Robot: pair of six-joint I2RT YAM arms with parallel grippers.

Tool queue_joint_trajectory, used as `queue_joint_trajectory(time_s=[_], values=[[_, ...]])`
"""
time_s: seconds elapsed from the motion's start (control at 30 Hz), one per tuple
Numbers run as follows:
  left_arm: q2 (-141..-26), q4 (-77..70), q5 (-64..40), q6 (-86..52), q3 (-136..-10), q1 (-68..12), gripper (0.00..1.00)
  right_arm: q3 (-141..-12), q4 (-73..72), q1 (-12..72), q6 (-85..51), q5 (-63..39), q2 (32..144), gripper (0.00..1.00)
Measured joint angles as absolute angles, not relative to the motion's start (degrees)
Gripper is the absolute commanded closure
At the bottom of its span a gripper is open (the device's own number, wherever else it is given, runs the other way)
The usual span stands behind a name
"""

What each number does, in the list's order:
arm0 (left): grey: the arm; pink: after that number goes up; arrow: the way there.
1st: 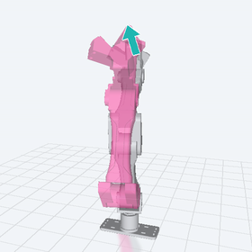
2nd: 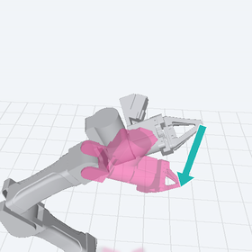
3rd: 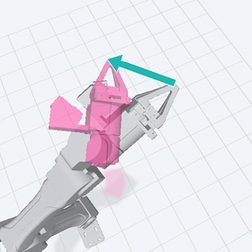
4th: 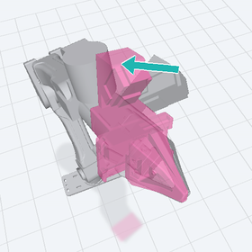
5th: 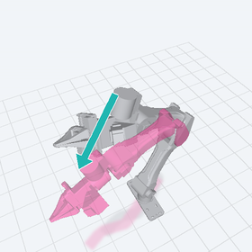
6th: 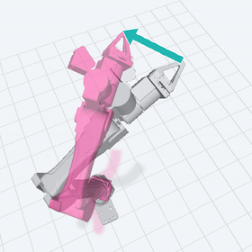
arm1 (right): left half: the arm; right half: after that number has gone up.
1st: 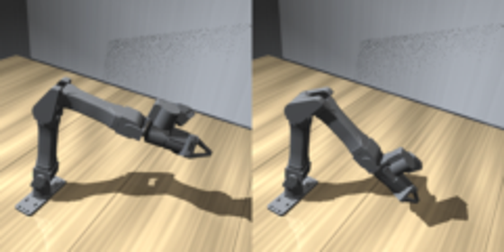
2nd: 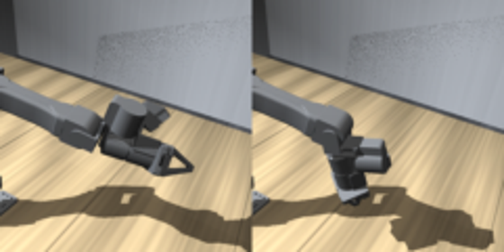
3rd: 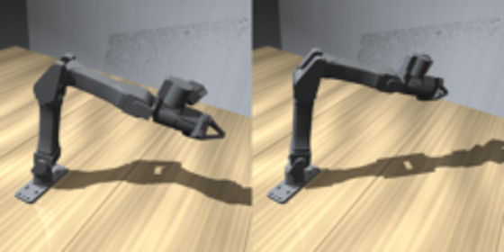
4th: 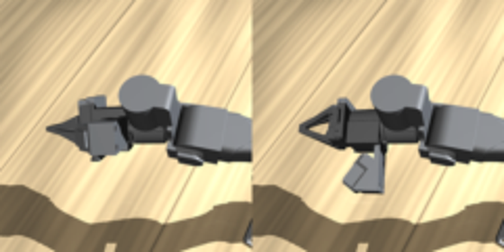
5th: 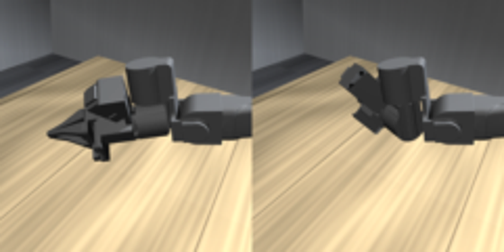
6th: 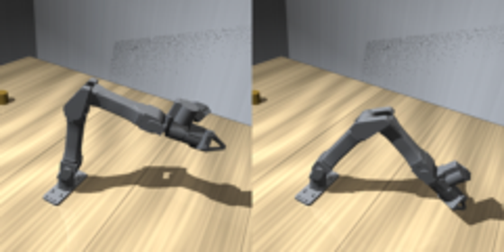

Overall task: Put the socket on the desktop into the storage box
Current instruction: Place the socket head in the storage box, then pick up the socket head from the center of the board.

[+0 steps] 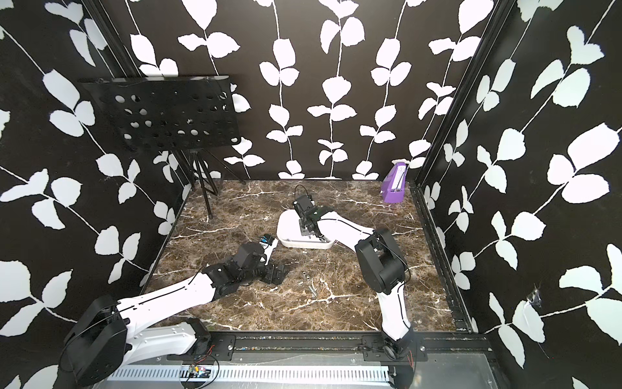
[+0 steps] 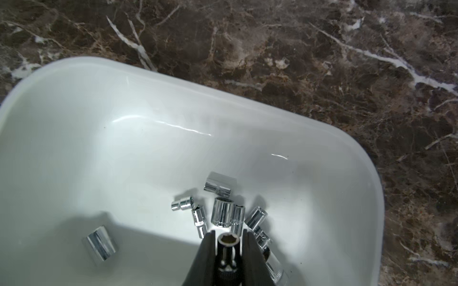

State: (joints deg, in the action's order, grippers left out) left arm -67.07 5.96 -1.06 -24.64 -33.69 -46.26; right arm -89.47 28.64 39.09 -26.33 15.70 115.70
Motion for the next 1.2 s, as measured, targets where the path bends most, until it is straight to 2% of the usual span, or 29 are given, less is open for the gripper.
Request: queue_joint_trajectory(time_s=[0.27, 0.5, 0.73, 0.9, 1.07, 1.2], values=[[-67.2, 6.0, -1.0, -24.7, -33.7, -46.3, 0.06, -90.2, 28.7, 37.8, -27.2, 14.3, 115.7, 0.59], [-67.2, 6.0, -1.1, -24.7, -33.7, -46.3, 0.06, -88.2, 29.3, 37.6, -26.8, 13.0, 111.3, 0.59], [-67.7, 5.9, -1.2, -24.7, -33.7, -46.3, 0.06, -66.4, 24.2, 38.3, -24.4, 9.1, 85.1, 0.56], [-67.9, 5.9, -1.5, -24.7, -33.7, -46.3, 0.06, -50.5, 20.4, 42.3, -21.8, 6.7, 69.4, 0.51], [-67.9, 5.9, -1.4, -24.6, -33.7, -46.3, 0.06, -37.3, 17.0, 48.2, -21.2, 4.9, 64.4, 0.51], [-68.0, 5.9, -1.5, -24.6, -33.7, -46.3, 0.06, -33.6, 15.8, 52.8, -21.5, 4.9, 65.7, 0.51]])
